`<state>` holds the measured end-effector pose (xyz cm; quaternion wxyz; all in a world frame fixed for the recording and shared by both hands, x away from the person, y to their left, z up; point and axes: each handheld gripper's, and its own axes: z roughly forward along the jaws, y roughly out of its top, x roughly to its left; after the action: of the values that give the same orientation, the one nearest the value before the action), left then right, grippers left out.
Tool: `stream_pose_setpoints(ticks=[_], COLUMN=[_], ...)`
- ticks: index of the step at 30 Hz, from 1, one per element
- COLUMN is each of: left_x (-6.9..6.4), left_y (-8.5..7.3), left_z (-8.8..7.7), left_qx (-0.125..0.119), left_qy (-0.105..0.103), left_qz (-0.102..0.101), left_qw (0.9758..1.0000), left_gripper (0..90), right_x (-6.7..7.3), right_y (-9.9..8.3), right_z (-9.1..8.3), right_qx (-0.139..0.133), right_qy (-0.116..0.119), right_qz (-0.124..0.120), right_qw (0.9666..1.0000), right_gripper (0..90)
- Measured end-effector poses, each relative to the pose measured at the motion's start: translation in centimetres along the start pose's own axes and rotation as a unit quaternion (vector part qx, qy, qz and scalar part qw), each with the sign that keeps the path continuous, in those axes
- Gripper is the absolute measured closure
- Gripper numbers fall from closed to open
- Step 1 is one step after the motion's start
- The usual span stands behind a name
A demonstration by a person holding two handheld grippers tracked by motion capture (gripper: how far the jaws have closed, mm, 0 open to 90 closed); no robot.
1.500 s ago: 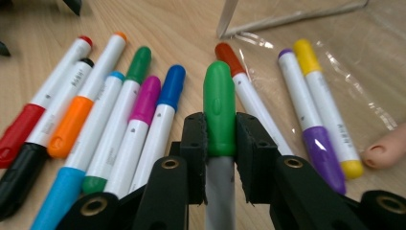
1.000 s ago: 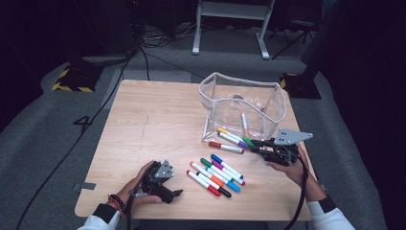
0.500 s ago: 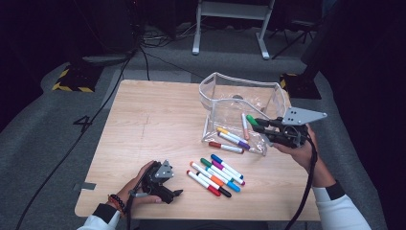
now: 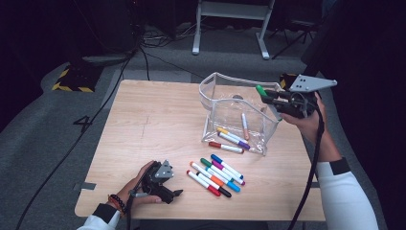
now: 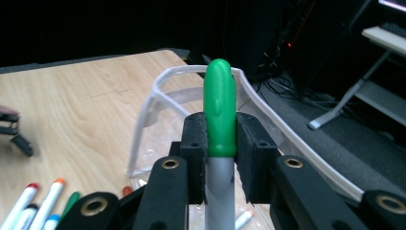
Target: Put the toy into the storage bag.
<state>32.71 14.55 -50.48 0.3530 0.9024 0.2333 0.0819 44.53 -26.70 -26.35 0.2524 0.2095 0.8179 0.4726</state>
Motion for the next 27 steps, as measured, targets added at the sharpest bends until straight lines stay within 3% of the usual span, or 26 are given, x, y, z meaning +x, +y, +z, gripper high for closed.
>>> stream_pose_setpoints(ticks=[7,15,20,23,27], left_x=[0.0,0.0,0.0,0.0,0.0], left_y=[0.0,0.0,0.0,0.0,0.0], left_z=[0.0,0.0,0.0,0.0,0.0], left_qx=[0.0,0.0,0.0,0.0,0.0], left_qy=[0.0,0.0,0.0,0.0,0.0], left_qz=[0.0,0.0,0.0,0.0,0.0], left_qw=[1.0,1.0,1.0,1.0,1.0], left_gripper=[6.9,6.9,7.0,7.0,6.9], right_x=[-2.5,-4.7,-5.2,-5.0,-4.9], right_y=[0.4,-1.1,-2.9,-3.4,-3.4], right_z=[2.4,6.0,8.3,9.1,9.4], right_qx=[0.027,0.091,0.163,0.209,0.239], right_qy=[-0.014,-0.025,-0.017,-0.017,-0.007], right_qz=[0.013,0.035,0.048,0.047,0.05], right_qw=[0.9994,0.9949,0.9853,0.9766,0.9697], right_gripper=[75.2,75.2,75.1,75.0,74.9])
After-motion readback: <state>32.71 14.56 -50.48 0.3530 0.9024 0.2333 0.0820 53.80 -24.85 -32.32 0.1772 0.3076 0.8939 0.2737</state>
